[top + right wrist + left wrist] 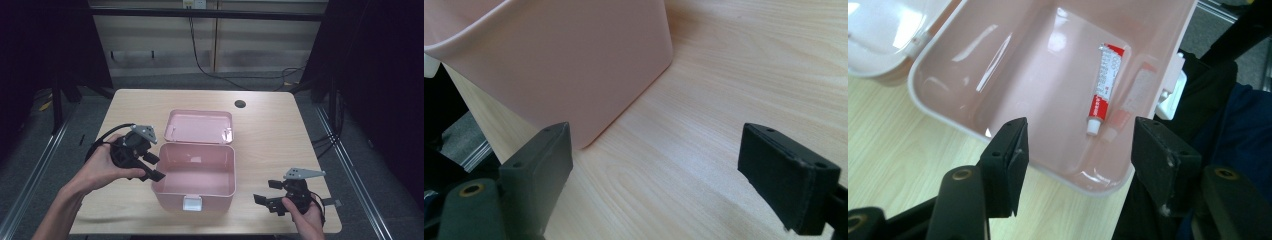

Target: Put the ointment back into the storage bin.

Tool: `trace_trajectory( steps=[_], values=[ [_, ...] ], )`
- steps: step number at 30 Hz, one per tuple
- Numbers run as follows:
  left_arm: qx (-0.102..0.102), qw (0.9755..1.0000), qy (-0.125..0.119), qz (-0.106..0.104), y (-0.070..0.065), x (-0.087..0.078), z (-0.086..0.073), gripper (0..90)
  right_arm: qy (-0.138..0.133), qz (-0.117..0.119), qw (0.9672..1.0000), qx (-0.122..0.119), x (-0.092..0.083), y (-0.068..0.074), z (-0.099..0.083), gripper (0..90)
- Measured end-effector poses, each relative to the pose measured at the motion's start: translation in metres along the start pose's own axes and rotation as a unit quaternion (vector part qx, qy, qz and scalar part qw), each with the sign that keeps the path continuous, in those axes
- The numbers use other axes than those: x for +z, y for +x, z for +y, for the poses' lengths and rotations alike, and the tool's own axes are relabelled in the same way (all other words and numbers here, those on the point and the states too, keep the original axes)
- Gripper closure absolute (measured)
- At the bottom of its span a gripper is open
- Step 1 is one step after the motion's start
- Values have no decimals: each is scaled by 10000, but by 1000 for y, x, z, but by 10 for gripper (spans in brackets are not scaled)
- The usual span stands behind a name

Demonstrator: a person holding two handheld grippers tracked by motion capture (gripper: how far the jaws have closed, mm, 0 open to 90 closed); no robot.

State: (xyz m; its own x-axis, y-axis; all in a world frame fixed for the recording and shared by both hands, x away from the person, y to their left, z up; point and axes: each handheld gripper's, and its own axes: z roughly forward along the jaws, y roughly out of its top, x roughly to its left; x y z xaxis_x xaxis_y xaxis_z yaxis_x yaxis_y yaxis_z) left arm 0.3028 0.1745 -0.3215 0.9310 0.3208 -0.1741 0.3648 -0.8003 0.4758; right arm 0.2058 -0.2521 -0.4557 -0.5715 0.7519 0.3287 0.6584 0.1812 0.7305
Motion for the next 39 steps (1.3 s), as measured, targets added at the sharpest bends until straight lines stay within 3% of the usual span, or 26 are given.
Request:
trace_trajectory(
  steps=[5,6,7,8,12,16,17,19,21,24,30,35,39],
  values=[
    [-101,9999,-3,33,3,-1,-11,405,-6,-5,10000,1,0,0,0,140],
    [-21,10000,64,15,6,-2,-13,404,-7,-6,10000,-9,0,0,0,140],
    [-168,9999,-37,18,7,-1,-16,404,-3,-11,10000,-8,0,0,0,140],
    [-120,9999,1,20,9,-1,-18,404,-8,-6,10000,-7,0,0,0,140],
    [-253,9997,-40,1,15,1,-31,404,-4,-13,10000,2,0,0,0,140],
    [-316,9993,-195,37,20,2,-44,400,-7,-14,10000,-2,0,0,0,140],
    [-412,9987,-293,101,21,3,-48,394,-4,-19,10000,2,0,0,0,139],
    [-409,9985,-339,94,24,5,-57,387,2,-22,10000,-11,0,0,0,140],
    [-585,9973,-421,160,25,7,-65,387,21,-53,10000,-19,0,0,0,140],
    [-615,9968,-490,147,28,7,-75,386,11,-69,10000,-26,1,0,0,140],
    [-816,9940,-659,320,31,14,-92,379,70,-133,9999,-4,2,0,-1,140],
    [-918,9933,-596,372,35,21,-105,379,93,-204,9997,-15,3,0,-2,141],
    [-1060,9906,-716,491,38,26,-116,377,37,-294,9996,-38,3,0,-3,143]
  ],
)
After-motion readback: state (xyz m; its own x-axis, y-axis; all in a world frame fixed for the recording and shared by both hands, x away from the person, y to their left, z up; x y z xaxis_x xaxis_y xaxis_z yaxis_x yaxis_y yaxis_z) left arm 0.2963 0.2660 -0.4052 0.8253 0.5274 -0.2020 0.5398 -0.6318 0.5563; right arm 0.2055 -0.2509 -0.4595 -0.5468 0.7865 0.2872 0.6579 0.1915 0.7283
